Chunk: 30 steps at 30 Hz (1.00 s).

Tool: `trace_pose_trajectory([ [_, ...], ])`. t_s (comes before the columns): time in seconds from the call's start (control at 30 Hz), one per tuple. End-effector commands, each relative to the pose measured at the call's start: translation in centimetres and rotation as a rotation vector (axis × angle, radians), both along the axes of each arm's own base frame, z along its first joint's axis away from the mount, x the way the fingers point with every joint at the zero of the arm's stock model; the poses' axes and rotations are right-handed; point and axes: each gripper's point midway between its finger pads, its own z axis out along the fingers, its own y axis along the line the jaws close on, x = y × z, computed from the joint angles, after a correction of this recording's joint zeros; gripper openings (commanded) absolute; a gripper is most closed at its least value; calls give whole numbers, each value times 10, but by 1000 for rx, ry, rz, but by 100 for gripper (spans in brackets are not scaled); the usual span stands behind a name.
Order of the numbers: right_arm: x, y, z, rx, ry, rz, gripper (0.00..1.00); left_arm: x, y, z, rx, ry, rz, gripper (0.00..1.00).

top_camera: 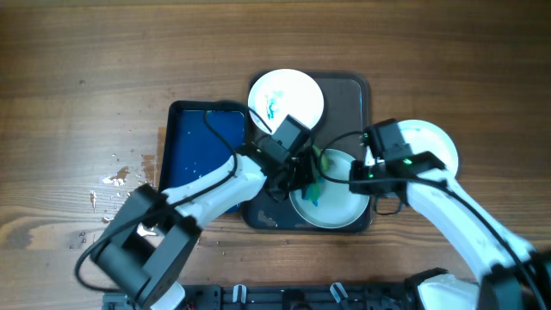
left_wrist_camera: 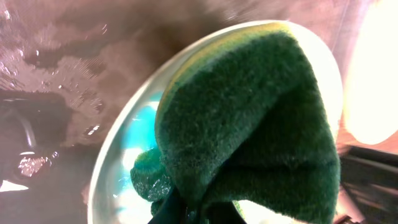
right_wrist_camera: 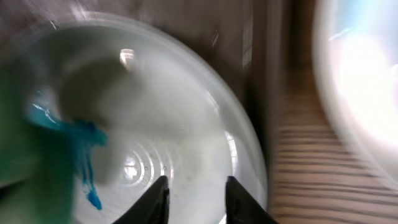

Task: Clean dirty plates on tray and stack at the side
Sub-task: 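Scrub the held plate with the sponge in the left gripper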

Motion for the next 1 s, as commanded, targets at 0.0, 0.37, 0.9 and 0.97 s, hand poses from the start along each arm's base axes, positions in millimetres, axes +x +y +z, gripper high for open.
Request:
trace_pose_trajectory([
  [0.0, 7, -12, 21, -44, -97, 1, 38, -3, 29, -36, 148, 120, 153, 4],
  [0.37, 6, 31, -37, 128, 66, 172, 47, 10, 92, -29, 355, 156, 206, 4],
  [0.9, 6, 22, -69, 68, 131, -13, 4, -1, 26, -43, 197, 179, 174, 4],
  [0.97, 3, 24, -68, 79, 143, -10, 4, -7, 40, -61, 252, 261, 250, 4],
])
